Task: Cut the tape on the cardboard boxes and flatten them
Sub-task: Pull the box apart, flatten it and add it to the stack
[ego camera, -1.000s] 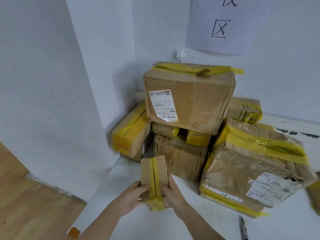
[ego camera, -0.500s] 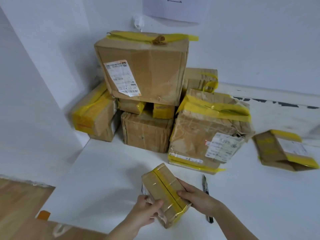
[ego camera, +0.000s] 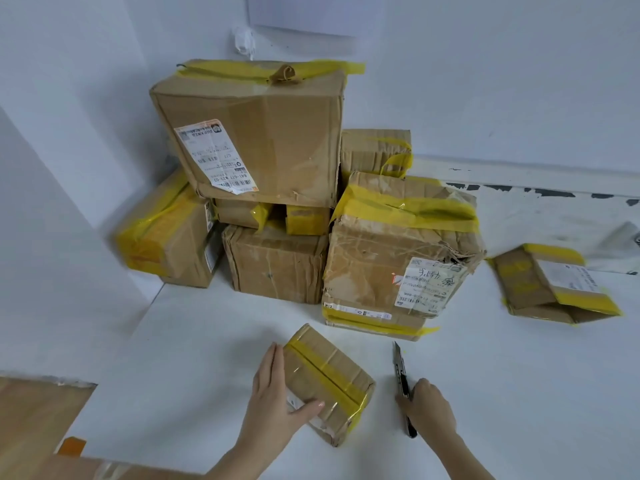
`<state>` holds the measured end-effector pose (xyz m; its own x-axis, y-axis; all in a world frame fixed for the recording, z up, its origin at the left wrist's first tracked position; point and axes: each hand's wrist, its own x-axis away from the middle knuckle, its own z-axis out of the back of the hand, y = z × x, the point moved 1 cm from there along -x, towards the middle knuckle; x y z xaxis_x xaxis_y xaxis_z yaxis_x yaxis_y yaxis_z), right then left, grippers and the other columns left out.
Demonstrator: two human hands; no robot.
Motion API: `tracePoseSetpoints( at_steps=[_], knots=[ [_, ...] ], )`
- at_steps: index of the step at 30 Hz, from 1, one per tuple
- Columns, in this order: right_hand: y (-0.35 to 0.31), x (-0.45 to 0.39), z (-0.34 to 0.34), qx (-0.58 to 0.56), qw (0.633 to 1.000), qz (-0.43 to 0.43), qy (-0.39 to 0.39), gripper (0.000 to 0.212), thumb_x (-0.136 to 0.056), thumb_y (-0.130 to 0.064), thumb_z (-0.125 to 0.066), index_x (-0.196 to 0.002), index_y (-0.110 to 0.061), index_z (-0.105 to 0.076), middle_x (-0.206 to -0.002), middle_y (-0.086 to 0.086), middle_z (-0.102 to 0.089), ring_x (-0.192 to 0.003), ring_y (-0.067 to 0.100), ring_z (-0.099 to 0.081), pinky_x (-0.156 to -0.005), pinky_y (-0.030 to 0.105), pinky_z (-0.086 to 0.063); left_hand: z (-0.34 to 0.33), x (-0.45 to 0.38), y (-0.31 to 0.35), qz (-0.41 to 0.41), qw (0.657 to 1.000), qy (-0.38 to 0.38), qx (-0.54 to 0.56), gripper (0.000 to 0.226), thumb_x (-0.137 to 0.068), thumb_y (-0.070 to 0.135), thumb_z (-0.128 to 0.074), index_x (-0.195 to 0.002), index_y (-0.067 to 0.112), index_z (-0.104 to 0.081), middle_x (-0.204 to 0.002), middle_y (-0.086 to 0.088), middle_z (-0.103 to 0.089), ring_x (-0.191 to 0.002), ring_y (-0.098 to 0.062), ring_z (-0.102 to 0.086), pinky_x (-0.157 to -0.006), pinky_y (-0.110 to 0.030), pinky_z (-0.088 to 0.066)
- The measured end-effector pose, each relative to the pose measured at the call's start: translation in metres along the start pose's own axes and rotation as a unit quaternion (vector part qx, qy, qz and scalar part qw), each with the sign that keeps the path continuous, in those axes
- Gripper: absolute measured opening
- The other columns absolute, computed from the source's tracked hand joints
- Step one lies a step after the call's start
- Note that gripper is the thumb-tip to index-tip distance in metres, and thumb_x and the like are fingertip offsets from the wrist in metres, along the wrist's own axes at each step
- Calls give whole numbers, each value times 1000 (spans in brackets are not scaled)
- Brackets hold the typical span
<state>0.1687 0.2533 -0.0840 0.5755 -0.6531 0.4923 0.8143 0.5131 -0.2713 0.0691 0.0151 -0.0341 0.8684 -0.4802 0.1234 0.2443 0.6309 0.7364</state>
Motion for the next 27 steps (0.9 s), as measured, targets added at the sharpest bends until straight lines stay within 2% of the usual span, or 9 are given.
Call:
tracePoseSetpoints(
  at_steps=[3, 5, 10, 13, 16, 19, 22, 24, 27],
  knots=[
    [-4, -3, 4, 23, 999, -2, -26, 26, -92, -27, -49, -72, -17, -35, -83, -2, -50, -78, 18, -50, -52, 21, -35, -7, -1, 6, 32, 998, 7, 51, 116, -74, 50, -72, -149, 15, 9, -153, 8, 4, -139, -5, -1, -104, -14, -12],
    [-6, -4, 11, 18, 998, -1, -55, 29, -90, -20, -48, -68, -17, -30, -73, -4, -46, -75, 19, -50, -46, 19, -30, -6, -4, 7, 38, 999, 9, 31, 110, -74, 50, -71, -149, 14, 0, -147, 5, -11, -137, -8, -9, -107, -21, -19],
    [-3, 23, 43, -127, 978, 12, -168, 14, -87, 2, -34, -83, -11, -31, -72, 9, -55, -38, 12, -46, -32, 18, -24, 7, -16, 2, 81, 981, 40, 171, 44, -91, 22, -58, -132, 17, -41, -122, 7, -45, -117, -8, -42, -87, -9, -32],
    [1, 43, 63, -197, 968, 58, -148, 10, -93, -5, -44, -97, -13, -39, -71, 7, -52, -31, 11, -39, -32, 17, -20, 11, -18, -4, 119, 961, 75, 237, 31, -88, 9, -62, -118, 13, -52, -103, 9, -56, -100, -9, -55, -79, -13, -40],
    [-17, 64, 85, -220, 957, 156, -109, 7, -99, -18, -42, -99, -20, -49, -54, -1, -50, -33, 14, -44, -35, 21, -30, 12, -20, -4, 123, 960, 77, 241, 23, -85, 8, -66, -106, 13, -59, -98, 7, -61, -97, -10, -57, -71, -9, -42],
    [-62, 73, 90, -107, 956, 268, -52, 16, -101, -23, -38, -96, -27, -52, -53, -3, -58, -43, 13, -58, -49, 18, -43, 14, -22, -4, 132, 954, 76, 259, 24, -82, 5, -69, -104, 11, -59, -96, 3, -62, -89, -8, -56, -67, -4, -42],
    [-108, 74, 76, 120, 938, 322, 37, 27, -102, -31, -33, -128, -36, -39, -94, -3, -65, -77, 20, -67, -67, 27, -49, 15, -24, -5, 151, 946, 71, 278, 23, -79, 3, -71, -99, 9, -61, -90, -1, -63, -82, -8, -58, -61, -4, -43],
    [-125, 76, 64, 228, 903, 355, 78, 49, -101, -20, -39, -142, -41, -22, -102, 0, -62, -89, 26, -64, -65, 31, -45, 15, -23, -6, 157, 944, 73, 280, 21, -78, 2, -71, -97, 8, -62, -89, -3, -64, -80, -10, -58, -60, -6, -44],
    [-133, 75, 55, 281, 884, 368, 72, 64, -93, -2, -45, -143, -35, -21, -98, 5, -60, -90, 30, -63, -61, 33, -38, 14, -23, -7, 160, 941, 78, 286, 19, -78, 2, -71, -95, 6, -63, -85, -2, -63, -77, -11, -58, -59, -7, -44]
  ],
)
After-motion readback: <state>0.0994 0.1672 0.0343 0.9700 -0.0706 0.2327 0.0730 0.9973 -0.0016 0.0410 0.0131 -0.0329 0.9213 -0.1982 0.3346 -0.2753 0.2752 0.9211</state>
